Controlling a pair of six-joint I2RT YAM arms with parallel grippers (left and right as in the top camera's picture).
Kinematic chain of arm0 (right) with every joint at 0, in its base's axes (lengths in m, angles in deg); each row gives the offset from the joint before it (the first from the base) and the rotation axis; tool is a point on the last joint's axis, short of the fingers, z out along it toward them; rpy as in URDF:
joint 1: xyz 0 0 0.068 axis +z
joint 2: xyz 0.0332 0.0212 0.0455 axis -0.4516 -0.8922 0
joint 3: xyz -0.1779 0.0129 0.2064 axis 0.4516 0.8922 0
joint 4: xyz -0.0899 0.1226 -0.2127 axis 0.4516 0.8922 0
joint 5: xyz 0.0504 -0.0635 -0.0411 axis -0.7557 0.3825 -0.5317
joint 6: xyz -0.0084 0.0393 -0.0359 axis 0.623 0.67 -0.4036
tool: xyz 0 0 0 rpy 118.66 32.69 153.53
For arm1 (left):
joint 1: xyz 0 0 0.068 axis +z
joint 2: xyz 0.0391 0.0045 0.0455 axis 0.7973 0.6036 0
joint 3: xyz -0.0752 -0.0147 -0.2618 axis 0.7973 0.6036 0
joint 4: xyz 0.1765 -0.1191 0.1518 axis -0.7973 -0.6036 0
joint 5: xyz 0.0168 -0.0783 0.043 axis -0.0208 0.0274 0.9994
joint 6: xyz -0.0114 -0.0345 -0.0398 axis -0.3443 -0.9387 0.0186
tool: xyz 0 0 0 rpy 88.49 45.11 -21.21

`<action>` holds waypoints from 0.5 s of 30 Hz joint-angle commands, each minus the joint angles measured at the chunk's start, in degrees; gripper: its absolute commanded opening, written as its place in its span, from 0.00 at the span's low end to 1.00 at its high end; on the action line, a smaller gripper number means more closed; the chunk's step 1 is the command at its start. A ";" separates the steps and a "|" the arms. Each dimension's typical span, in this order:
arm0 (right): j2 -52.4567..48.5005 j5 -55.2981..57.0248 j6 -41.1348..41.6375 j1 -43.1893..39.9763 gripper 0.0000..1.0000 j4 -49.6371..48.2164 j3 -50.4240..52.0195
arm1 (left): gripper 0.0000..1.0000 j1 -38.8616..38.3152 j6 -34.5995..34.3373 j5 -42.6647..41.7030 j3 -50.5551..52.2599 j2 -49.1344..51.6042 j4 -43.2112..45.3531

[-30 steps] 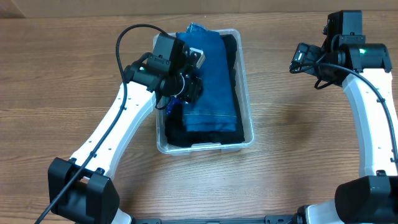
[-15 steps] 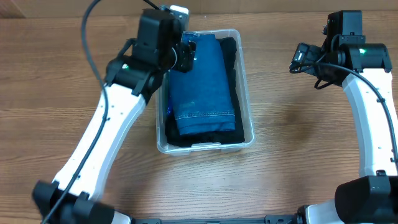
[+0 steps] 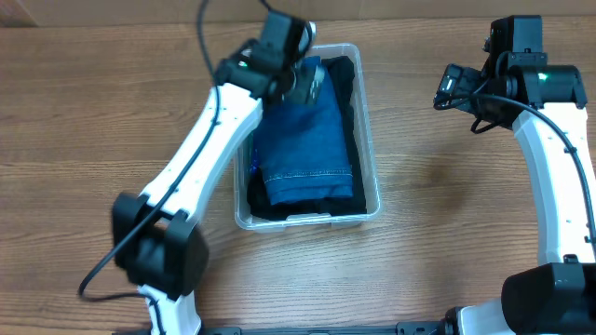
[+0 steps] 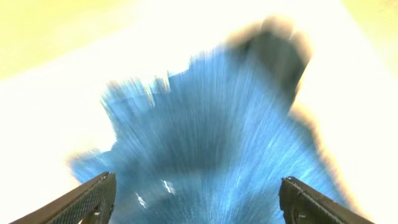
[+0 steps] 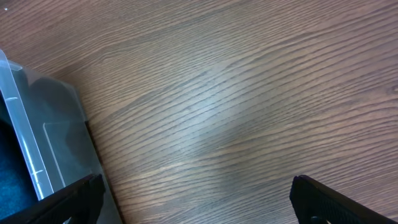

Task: Pack container
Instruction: 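Press the denim flat into the bin with the left gripper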

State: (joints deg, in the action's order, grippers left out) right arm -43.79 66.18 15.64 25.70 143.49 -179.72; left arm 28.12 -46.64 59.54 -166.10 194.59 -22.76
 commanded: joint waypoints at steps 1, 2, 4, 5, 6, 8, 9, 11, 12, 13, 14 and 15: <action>0.70 -0.33 -0.15 -0.11 1.00 -0.20 0.04 | 0.88 0.20 1.95 1.29 -3.32 -6.62 4.50; 0.70 -0.33 -0.15 -0.11 1.00 -0.20 0.04 | 0.88 0.20 1.79 1.25 -3.30 -5.42 4.59; 0.70 -0.46 -0.17 -0.11 1.00 -0.20 0.04 | 0.88 0.20 1.64 0.79 -3.23 -1.14 4.68; 0.70 -0.76 -0.17 -0.11 1.00 -0.20 0.04 | 0.89 -0.04 0.63 0.66 -3.23 2.69 4.66; 0.70 -0.98 -0.17 -0.11 1.00 -0.20 0.04 | 0.90 -0.13 -0.33 0.59 -3.23 5.55 4.46; 0.70 -0.94 -0.17 -0.11 1.00 0.09 0.04 | 0.94 0.00 -4.52 -2.10 -3.23 15.15 1.11; 0.70 -0.94 -0.17 -0.11 1.00 0.09 0.04 | 0.92 0.02 -5.03 -5.07 -3.23 17.75 -0.85; 0.70 -0.96 -0.17 -0.11 1.00 0.02 0.04 | 0.88 -0.09 -4.98 -9.57 -3.23 21.53 -4.26; 0.70 -0.96 -0.17 -0.11 1.00 0.02 0.04 | 0.88 -0.13 -4.90 -8.85 -3.23 21.59 -4.94; 0.70 -0.96 -0.17 -0.11 1.00 0.02 0.04 | 0.87 -0.13 -3.96 -8.72 -3.74 20.76 -4.94; 0.70 -0.96 -0.17 -0.11 1.00 0.04 0.04 | 0.85 -0.13 -2.80 -8.68 -4.72 19.43 -4.98; 0.70 -0.96 -0.17 -0.11 1.00 0.04 0.04 | 0.86 -0.11 -2.69 -7.58 -6.36 17.77 -5.14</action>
State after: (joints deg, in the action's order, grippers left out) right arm -43.79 65.62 15.62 25.70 143.75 -179.72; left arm 28.64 -49.13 56.02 -172.48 210.68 -25.25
